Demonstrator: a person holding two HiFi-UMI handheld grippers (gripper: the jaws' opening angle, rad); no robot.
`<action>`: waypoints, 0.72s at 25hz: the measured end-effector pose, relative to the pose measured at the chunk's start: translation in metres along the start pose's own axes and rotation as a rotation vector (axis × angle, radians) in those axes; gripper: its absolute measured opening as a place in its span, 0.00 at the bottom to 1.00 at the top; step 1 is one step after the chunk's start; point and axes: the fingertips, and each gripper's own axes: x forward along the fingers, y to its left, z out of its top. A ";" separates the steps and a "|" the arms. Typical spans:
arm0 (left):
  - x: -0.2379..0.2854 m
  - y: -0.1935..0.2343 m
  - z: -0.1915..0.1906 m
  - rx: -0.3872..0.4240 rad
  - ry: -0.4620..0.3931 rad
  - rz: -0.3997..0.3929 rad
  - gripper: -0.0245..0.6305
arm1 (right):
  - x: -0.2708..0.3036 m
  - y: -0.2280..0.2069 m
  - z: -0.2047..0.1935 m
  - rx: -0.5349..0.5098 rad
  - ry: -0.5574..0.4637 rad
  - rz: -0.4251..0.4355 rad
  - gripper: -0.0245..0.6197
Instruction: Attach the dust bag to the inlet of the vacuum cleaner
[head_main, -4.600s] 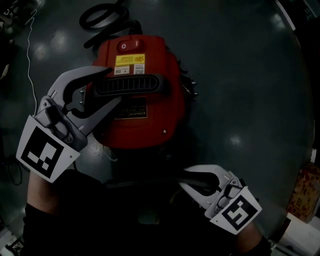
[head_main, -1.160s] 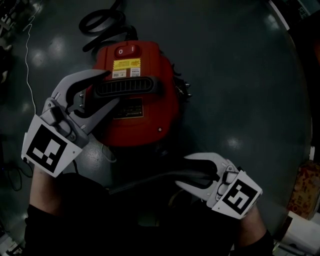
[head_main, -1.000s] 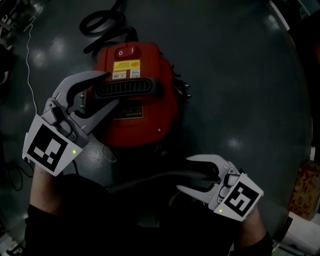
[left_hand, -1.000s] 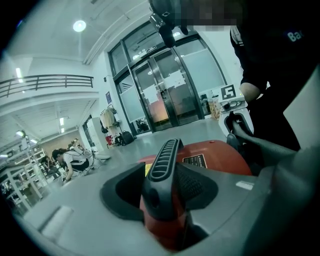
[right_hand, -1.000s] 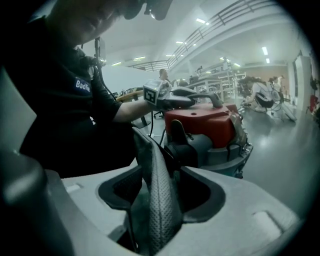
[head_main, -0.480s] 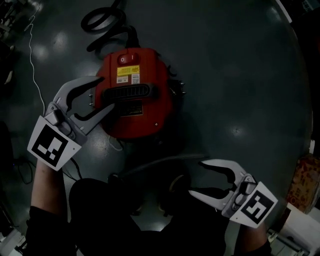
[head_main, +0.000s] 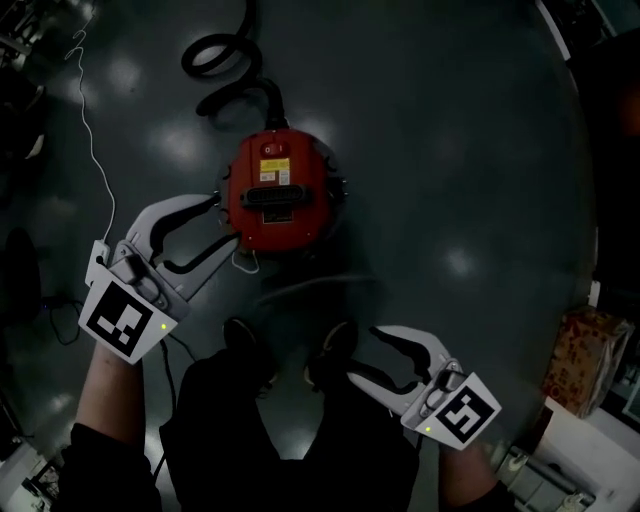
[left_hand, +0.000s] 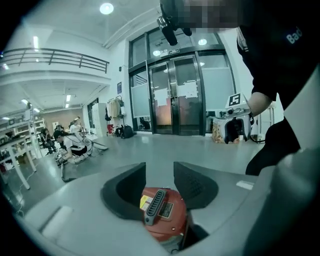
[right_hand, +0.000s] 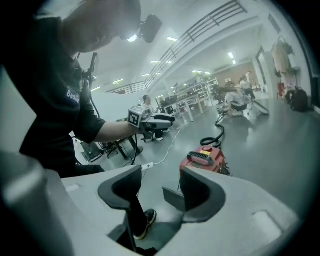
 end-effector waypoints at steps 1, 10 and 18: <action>-0.010 -0.006 0.011 -0.004 0.011 -0.011 0.31 | -0.004 0.011 0.007 0.009 0.012 0.002 0.41; -0.127 -0.062 0.146 -0.206 -0.048 -0.041 0.29 | -0.052 0.105 0.086 0.191 0.008 -0.151 0.41; -0.198 -0.111 0.224 -0.269 -0.151 -0.014 0.28 | -0.085 0.166 0.147 0.181 -0.069 -0.199 0.41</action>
